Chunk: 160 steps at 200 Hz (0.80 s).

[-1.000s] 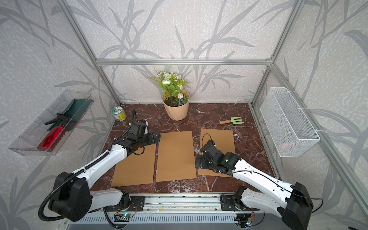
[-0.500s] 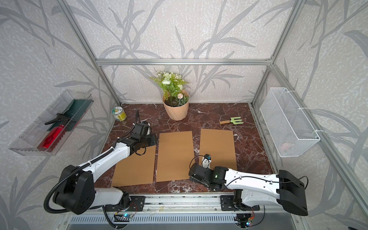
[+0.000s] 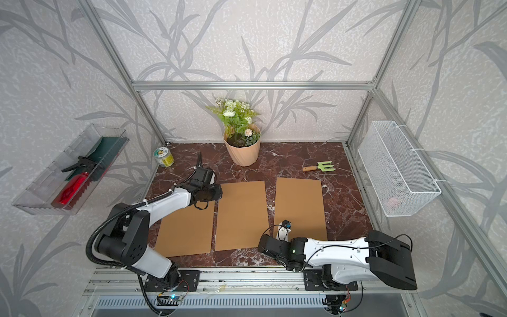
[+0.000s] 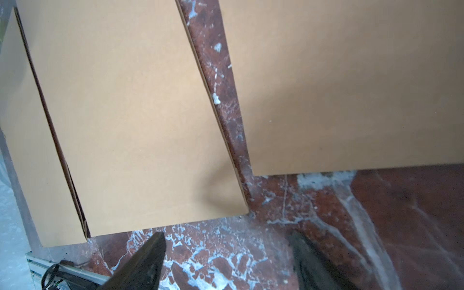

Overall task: Open the file bag
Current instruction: Pick up the file bag from the center of the board.

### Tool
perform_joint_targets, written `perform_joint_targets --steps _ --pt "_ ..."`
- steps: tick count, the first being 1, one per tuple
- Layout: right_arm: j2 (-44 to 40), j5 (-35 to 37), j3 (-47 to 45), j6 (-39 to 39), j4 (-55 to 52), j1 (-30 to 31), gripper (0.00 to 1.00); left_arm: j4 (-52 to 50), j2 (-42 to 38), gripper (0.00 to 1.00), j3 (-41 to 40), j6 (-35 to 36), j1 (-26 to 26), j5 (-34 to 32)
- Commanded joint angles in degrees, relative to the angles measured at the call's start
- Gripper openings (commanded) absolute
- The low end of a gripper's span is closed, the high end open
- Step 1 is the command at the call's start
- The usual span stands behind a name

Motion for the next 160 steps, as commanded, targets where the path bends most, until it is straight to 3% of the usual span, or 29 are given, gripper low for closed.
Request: perform_joint_targets --steps 1,48,160 --pt "1.22 0.98 -1.32 2.79 1.38 1.04 0.8 1.06 2.72 0.24 2.03 0.17 -0.33 -0.48" --pt "3.9 0.3 -1.61 4.38 3.74 1.73 0.79 2.76 6.41 0.18 3.61 0.74 -0.29 -4.41" --pt "4.92 0.99 -1.97 7.73 3.54 2.7 0.79 4.49 13.88 0.13 6.09 -0.75 -0.02 -5.59"
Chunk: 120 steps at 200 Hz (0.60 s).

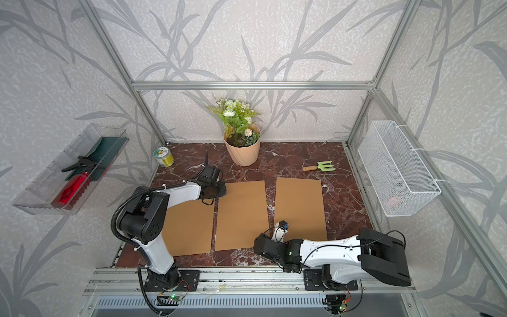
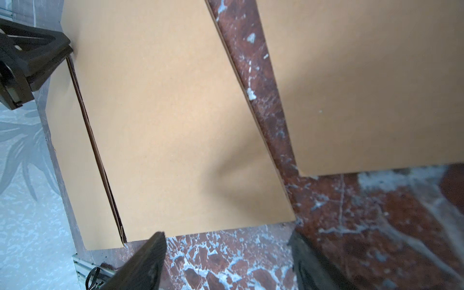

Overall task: Open the file bag
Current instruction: Pick up the file bag from the center of the board.

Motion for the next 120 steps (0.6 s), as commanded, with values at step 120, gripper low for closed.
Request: perform_joint_targets --steps 120 --pt "3.49 4.74 -7.17 6.2 6.91 1.67 0.79 -1.04 4.22 0.02 -1.08 -1.79 0.04 -2.16"
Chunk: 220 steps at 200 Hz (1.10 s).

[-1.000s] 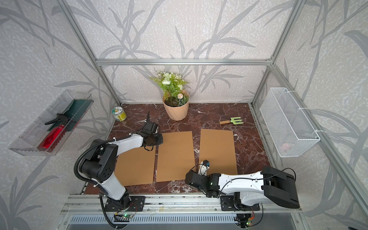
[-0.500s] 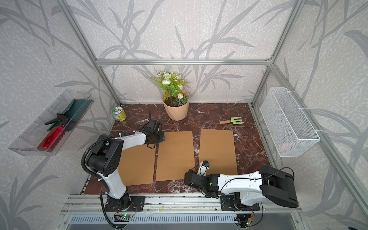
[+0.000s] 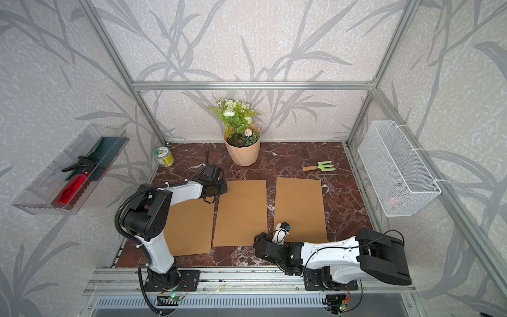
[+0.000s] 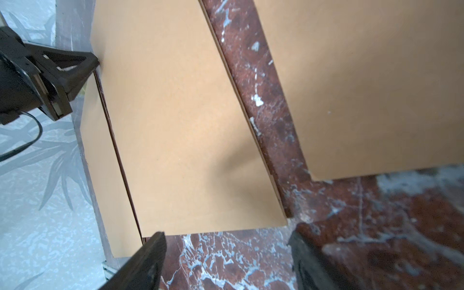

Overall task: Open the file bag
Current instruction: Pick up the file bag from the center of the board.

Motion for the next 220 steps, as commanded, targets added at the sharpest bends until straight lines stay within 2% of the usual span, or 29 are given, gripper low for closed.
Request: perform_joint_targets --steps 1,67,164,220 --pt "3.2 -0.1 -3.9 1.65 -1.27 0.34 0.79 -3.94 2.22 0.02 -2.05 -1.18 0.0 -1.09" --pt "5.89 2.19 -5.81 0.81 7.39 0.37 0.79 -3.42 1.69 0.01 -4.43 -1.95 0.0 -1.06" --pt "2.99 10.24 -5.1 3.62 3.39 1.11 0.79 -3.31 2.05 0.0 -5.31 -2.09 0.0 -0.75" --pt "6.78 13.11 -4.63 6.27 6.52 1.14 0.79 -0.99 2.73 0.0 -7.2 -3.13 -0.05 1.76"
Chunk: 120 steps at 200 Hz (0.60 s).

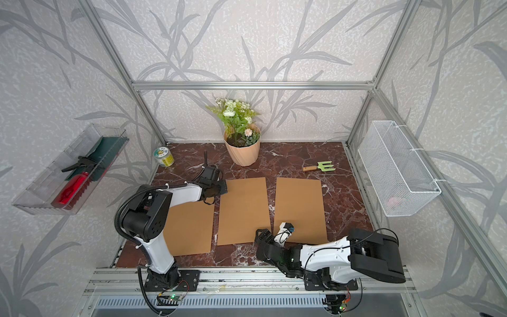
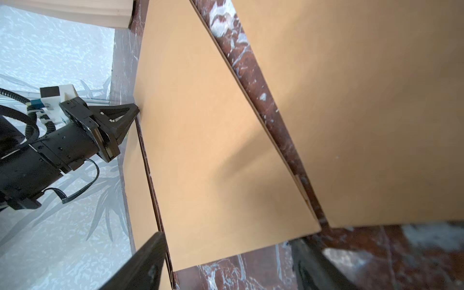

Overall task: Open the file bag
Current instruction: Pick up the file bag from the center of the board.

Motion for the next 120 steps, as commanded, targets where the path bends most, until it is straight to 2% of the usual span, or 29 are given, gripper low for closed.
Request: perform_joint_targets --steps 1,90,108,120 --pt "3.43 1.33 -1.13 2.1 -4.58 0.28 0.79 -6.87 3.22 0.0 -3.75 -1.63 -0.02 1.39" --pt "11.67 7.65 -0.87 -1.09 10.29 -0.09 0.79 -6.59 4.41 0.0 -5.12 -0.96 -0.02 1.82" --pt "12.53 6.27 -0.28 -3.76 11.7 -0.87 0.74 -6.51 4.73 0.0 -5.01 -1.01 -0.02 2.04" --pt "12.78 5.65 0.24 -5.61 12.34 -1.33 0.66 -6.44 4.93 0.0 -4.95 -1.02 -0.04 2.14"
